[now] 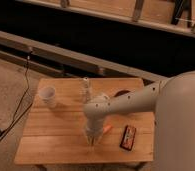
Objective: Drag the pepper across the table
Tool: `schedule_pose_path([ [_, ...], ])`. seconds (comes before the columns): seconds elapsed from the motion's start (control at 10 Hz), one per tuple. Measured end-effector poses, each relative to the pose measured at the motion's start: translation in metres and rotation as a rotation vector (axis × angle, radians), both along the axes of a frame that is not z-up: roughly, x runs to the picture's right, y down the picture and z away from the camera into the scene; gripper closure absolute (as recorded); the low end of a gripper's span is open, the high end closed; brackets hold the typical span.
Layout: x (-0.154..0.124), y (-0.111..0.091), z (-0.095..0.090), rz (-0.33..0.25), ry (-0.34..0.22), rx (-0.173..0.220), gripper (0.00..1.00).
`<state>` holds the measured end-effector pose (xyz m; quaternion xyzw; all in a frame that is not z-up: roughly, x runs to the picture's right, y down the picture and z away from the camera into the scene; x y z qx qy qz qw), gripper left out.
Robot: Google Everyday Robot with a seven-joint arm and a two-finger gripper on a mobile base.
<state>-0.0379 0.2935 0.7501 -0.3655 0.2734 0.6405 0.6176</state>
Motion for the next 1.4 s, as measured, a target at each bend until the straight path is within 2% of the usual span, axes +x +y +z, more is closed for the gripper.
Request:
schedule_pose_path([
  [0.3, -0.026, 0.010, -0.009, -0.023, -0.057, -0.011, 1.00],
  [0.5, -0.048, 0.016, -0.023, -0.045, -0.104, -0.008, 1.00],
  [1.0, -0.090, 0.043, -0.066, -0.087, -0.182, -0.019, 1.00],
  [1.4, -0.121, 0.077, -0.098, -0.127, -0.242, -0.059, 1.00],
])
